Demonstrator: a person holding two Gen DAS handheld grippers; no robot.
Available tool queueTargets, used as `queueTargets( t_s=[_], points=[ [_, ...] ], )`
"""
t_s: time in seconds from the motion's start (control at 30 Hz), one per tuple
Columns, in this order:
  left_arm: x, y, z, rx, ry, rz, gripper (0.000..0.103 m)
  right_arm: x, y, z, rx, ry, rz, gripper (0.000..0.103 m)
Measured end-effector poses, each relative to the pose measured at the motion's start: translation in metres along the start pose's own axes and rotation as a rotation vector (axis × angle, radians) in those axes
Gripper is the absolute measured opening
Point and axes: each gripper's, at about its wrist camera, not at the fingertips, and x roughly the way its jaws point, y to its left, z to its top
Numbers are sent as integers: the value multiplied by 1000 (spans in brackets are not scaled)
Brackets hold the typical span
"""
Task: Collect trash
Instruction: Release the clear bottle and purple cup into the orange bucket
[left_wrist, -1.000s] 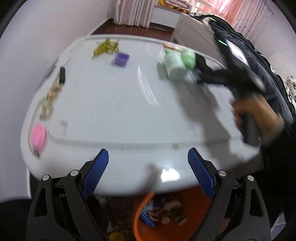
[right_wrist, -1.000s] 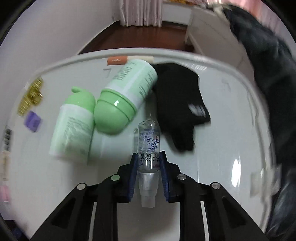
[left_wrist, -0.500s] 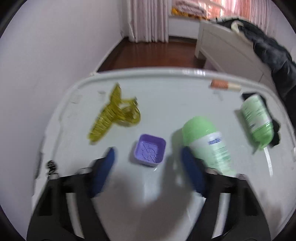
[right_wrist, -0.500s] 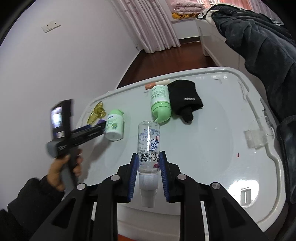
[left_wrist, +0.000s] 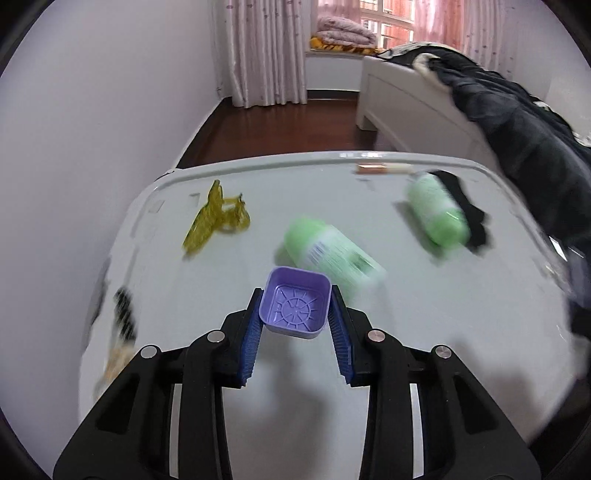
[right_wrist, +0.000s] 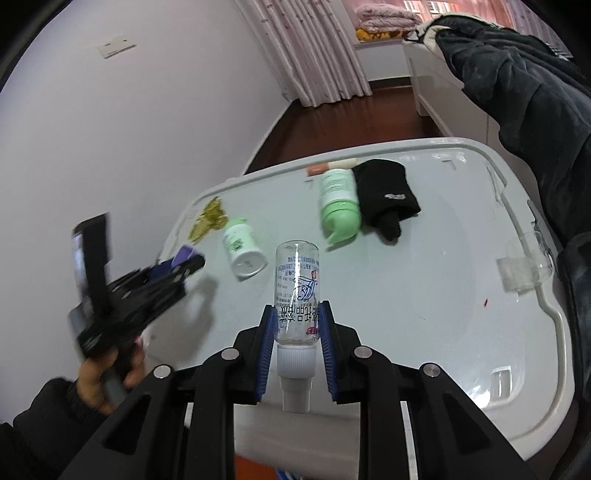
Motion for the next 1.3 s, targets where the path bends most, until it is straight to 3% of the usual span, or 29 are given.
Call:
queueTargets(
  t_s=[0.27, 0.47, 0.67, 0.77, 0.8, 0.83, 0.87, 1.1, 1.2, 1.3],
  points=[
    [-95, -41, -117, -20, 107, -74, 34, -48, 30, -83, -32, 68, 29, 24],
    [-98, -55, -174, -11, 199, -103, 34, -61, 49, -155, -77, 171, -8, 24],
    [-91, -61, -186, 6, 246, -120, 34, -50, 44, -191, -41, 248, -56, 24],
    [-88, -65, -192, 13, 270, -122, 37, -42, 42, -197, -33, 281, -63, 31],
    [-85, -66, -193, 19, 287, -117, 45, -40, 42, -198, -31, 289, -67, 52],
    [-82, -66, -195, 20, 303, -98, 66, -39, 41, -198, -30, 286, -76, 64],
    [-81, -65, -197, 16, 305, -88, 76, -40, 41, -199, -34, 281, -82, 64],
    [-75, -57, -196, -15, 325, -95, 76, -41, 39, -192, -11, 264, -61, 64],
    [-76, -52, -184, -25, 308, -109, 76, -42, 41, -168, -25, 233, -67, 64],
    [-69, -39, -150, -76, 271, -114, 77, -41, 32, -126, -45, 176, -90, 64]
  ],
)
